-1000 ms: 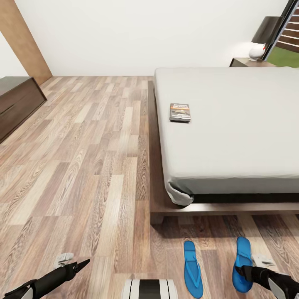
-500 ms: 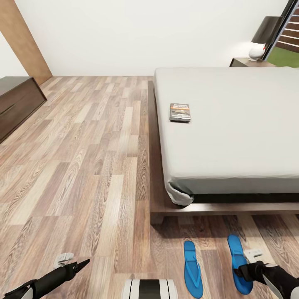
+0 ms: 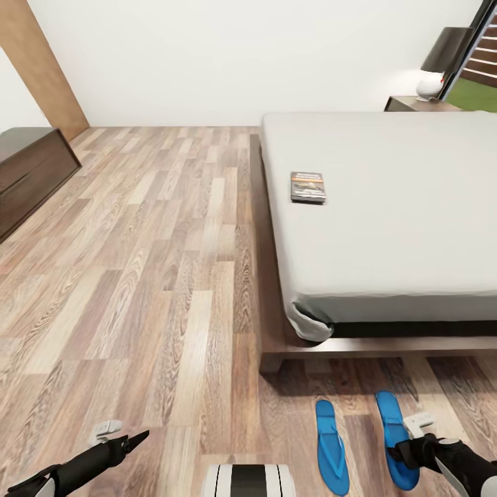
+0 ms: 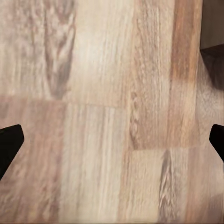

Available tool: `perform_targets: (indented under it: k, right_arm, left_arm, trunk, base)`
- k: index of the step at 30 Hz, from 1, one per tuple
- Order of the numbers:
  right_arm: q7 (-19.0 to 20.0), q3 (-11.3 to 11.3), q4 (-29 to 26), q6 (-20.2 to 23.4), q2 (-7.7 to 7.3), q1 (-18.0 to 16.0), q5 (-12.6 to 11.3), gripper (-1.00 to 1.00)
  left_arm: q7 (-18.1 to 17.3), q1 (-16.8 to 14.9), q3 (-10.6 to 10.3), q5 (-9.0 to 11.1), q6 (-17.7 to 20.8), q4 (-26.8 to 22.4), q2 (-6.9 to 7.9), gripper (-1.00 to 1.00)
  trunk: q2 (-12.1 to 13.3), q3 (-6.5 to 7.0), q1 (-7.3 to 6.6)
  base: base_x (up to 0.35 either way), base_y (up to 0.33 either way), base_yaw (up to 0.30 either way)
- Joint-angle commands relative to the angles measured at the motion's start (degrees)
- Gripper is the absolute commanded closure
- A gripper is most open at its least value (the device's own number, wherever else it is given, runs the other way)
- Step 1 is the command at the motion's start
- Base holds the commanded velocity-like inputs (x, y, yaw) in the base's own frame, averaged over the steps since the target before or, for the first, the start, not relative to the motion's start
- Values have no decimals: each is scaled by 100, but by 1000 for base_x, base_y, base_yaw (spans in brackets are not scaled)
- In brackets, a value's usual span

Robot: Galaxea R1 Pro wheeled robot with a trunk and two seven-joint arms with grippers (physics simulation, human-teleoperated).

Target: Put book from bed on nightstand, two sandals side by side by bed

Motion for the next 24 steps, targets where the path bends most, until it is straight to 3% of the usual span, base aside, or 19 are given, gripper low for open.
perform_targets:
  k: [1, 6, 24]
  right_arm:
    - [11, 31, -13, 40, -2, 0, -60, 100]
    - [11, 31, -12, 40, 4, 0, -60, 100]
    - [11, 31, -12, 32, 5, 0, -60, 100]
  left_arm:
    - [-18, -2, -2, 26, 26, 3, 0, -100]
    - [-16, -2, -2, 26, 26, 3, 0, -100]
    - [-16, -2, -2, 26, 25, 3, 0, -100]
  trunk:
    - [-2, -4, -1]
    - [-2, -4, -1]
    - [-2, -4, -1]
  base:
    - [0, 266, 0]
    - [0, 213, 0]
    - [0, 72, 0]
